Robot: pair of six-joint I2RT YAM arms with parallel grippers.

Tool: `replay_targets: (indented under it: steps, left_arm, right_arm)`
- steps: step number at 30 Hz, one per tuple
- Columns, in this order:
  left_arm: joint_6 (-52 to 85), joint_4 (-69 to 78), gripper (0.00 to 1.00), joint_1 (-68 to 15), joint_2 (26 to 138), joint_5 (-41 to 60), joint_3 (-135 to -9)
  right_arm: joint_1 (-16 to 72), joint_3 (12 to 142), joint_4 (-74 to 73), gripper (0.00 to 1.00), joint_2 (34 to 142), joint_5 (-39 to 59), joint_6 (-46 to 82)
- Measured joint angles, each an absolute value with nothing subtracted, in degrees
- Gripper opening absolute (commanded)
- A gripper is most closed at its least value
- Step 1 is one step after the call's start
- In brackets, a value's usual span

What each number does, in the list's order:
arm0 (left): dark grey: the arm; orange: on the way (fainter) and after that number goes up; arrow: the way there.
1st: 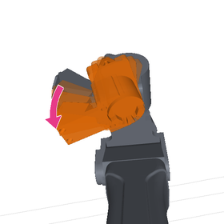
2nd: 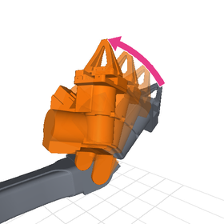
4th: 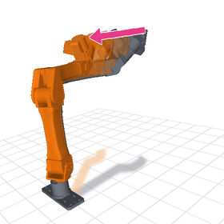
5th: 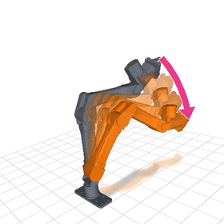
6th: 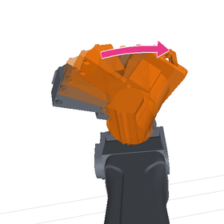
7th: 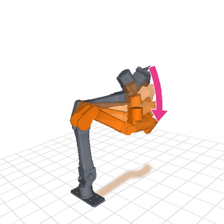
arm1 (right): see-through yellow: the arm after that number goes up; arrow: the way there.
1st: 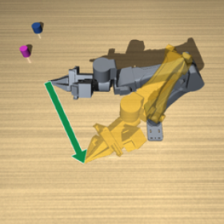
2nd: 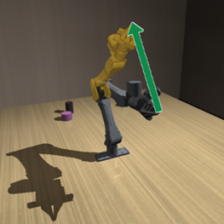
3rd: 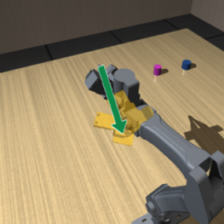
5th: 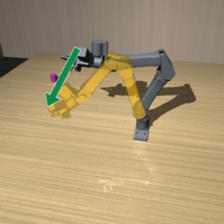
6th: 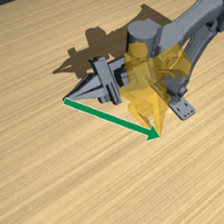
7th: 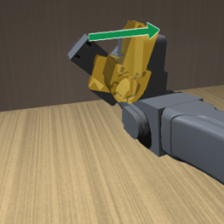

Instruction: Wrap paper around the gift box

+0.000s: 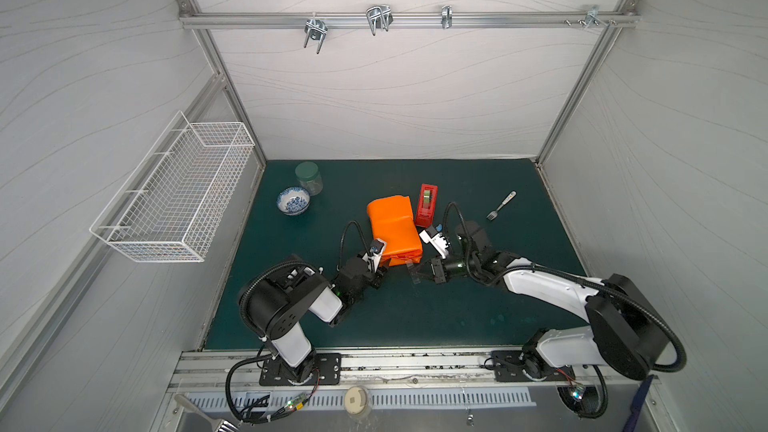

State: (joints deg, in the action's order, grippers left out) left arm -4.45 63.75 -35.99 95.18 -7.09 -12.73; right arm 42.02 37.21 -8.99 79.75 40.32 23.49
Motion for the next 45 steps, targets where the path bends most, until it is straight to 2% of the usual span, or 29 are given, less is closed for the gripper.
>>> replay_targets:
  steps: [8, 21, 45]
  left_arm:
    - [-4.45, 63.77, 0.59, -35.99, 95.18, -7.09, -12.73]
    - [-4.45, 63.79, 0.59, -35.99, 95.18, -7.09, -12.73]
    - [-4.45, 63.79, 0.59, -35.99, 95.18, -7.09, -12.73]
  right_arm:
    - [45.5, 42.37, -9.17, 0.0, 87.37, 36.62, 19.16]
    - [45.74, 45.8, -9.87, 0.0, 94.52, 30.61, 17.06]
    - [45.74, 47.86, -10.02, 0.0, 96.77, 27.55, 15.99]
